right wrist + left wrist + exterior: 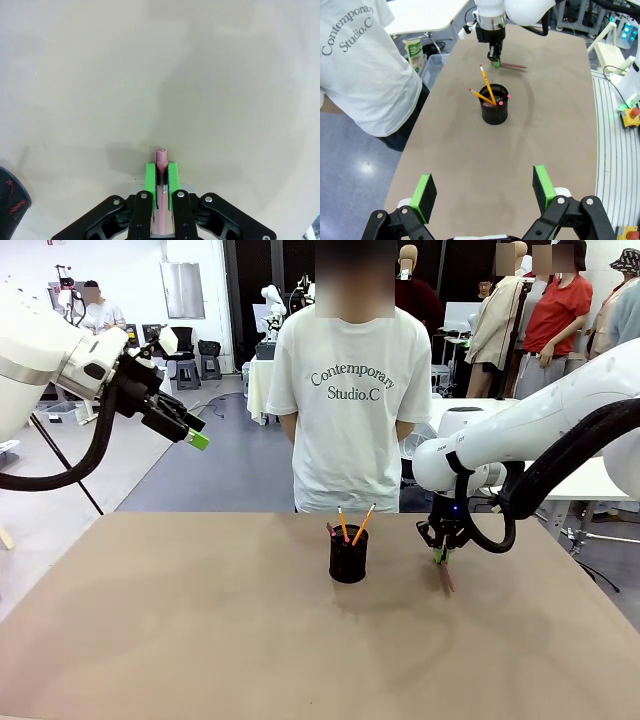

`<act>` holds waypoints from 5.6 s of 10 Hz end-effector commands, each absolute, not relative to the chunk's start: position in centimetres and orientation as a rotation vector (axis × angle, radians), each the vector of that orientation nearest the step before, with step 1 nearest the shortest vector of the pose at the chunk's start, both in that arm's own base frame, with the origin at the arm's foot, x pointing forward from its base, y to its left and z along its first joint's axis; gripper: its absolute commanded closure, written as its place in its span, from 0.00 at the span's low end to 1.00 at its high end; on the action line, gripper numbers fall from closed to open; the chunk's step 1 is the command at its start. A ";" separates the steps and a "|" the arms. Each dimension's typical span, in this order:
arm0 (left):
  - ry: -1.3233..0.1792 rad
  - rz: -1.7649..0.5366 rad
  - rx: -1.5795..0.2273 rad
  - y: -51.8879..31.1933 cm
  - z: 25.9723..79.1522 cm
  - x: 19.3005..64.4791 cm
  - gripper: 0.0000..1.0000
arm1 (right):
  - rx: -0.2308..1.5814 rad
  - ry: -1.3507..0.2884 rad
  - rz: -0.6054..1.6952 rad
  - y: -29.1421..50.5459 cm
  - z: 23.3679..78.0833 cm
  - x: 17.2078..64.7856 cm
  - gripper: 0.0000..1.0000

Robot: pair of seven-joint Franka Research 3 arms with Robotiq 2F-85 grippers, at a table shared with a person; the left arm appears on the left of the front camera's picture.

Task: Place the pens into the pen holder.
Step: Pick up a writing instrument from the table and place it into the Pen holder.

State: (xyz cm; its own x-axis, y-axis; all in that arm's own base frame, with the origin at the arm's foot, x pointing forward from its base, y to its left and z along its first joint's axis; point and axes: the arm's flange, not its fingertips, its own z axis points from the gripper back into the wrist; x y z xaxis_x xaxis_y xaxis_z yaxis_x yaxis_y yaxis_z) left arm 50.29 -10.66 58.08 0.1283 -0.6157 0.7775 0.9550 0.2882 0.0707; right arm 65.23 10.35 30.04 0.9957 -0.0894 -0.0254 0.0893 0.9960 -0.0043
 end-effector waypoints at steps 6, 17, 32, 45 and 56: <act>-0.810 -1.214 -0.509 -10.5 58.1 50.3 0.00 | 0.151 0.024 0.001 8.4 32.0 64.8 1.00; -0.810 -1.214 -0.509 -10.5 58.1 50.3 0.00 | 0.591 -0.092 0.338 4.8 38.5 62.7 1.00; -0.810 -1.214 -0.509 -10.5 58.1 50.3 0.00 | 1.133 -0.791 0.751 3.1 46.0 59.2 1.00; -0.810 -1.214 -0.509 -10.5 58.1 50.3 0.00 | 1.175 -1.323 1.002 13.3 41.7 54.3 1.00; -0.810 -1.214 -0.509 -10.5 58.1 50.3 0.00 | 1.182 -1.304 1.029 15.6 39.9 54.5 1.00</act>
State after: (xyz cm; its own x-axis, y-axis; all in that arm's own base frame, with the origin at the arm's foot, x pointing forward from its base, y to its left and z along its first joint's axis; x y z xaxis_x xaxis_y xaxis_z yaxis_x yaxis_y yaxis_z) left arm 50.30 -10.67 58.08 0.1282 -0.6157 0.7775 0.9550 0.2880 0.0706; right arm 54.34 14.41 40.42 0.0588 -0.0631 0.9963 -0.9892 0.1308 0.0667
